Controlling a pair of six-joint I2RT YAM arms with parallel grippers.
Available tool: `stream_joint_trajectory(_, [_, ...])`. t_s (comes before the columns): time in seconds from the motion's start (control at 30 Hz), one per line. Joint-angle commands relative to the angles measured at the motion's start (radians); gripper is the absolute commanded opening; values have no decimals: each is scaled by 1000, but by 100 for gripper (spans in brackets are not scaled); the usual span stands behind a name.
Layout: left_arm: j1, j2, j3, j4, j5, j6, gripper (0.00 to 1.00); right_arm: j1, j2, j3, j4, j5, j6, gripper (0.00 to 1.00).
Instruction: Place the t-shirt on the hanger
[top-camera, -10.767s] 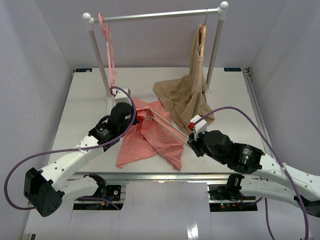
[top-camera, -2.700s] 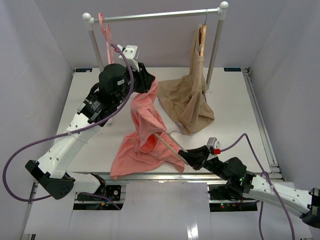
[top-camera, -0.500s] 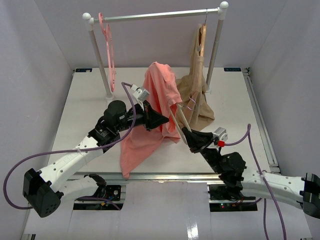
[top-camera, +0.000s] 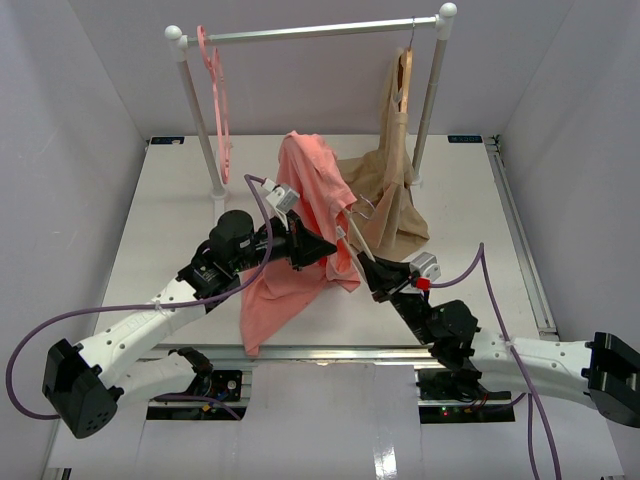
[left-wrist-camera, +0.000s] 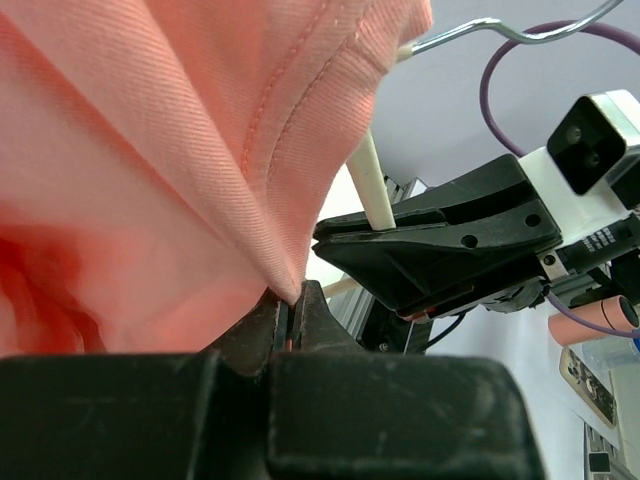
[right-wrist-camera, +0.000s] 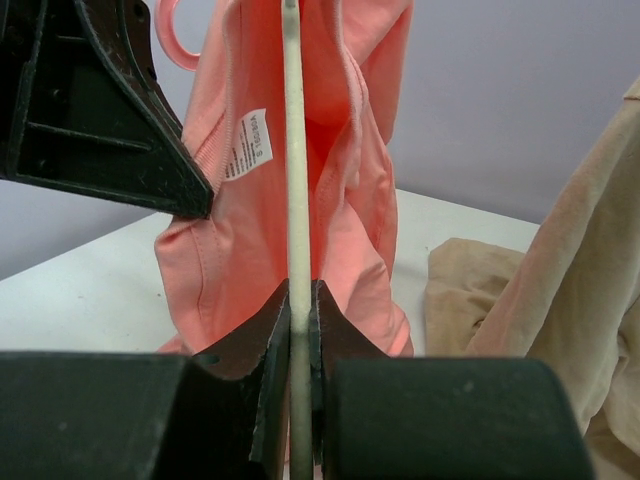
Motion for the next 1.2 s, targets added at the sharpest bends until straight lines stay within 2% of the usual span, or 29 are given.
stream_joint_trajectory(0.0, [-58, 7, -30, -88, 67, -10, 0, -4, 8, 124, 404, 76, -12, 8])
stream_joint_trajectory(0.37, [-144, 33, -32, -87, 46, -4, 0, -4, 53, 151, 450, 107, -40, 8])
stream_joint_trajectory(0.6, [-168, 30, -22, -133, 26, 0, 0, -4, 40, 176, 413, 105, -65, 8])
stream_joint_trajectory(0.63, [-169, 25, -17, -148, 20, 2, 10, -4, 33, 171, 399, 103, -62, 8])
stream_joint_trajectory(0.7, [-169, 7, 3, -196, -5, 14, 40, -4, -17, 150, 345, 97, -41, 8])
stream_joint_trajectory(0.77, [-169, -31, 38, -235, -37, 33, 52, -4, -64, 120, 268, 75, -24, 8])
stream_joint_trajectory(0.9, [-169, -93, 160, -360, -102, 64, 63, -2, -198, 41, 113, 30, -3, 8])
stream_joint_trajectory(1.0, [-169, -102, 276, -513, -170, 109, 65, -4, -336, 7, -53, -19, 28, 8])
stream_joint_trajectory(1.03, [-169, -106, 326, -556, -197, 140, 65, -4, -387, 9, -157, -40, 35, 8])
stream_joint_trajectory(1.17, [-169, -136, 436, -610, -294, 278, 62, -3, -502, 26, -402, -111, 73, 8])
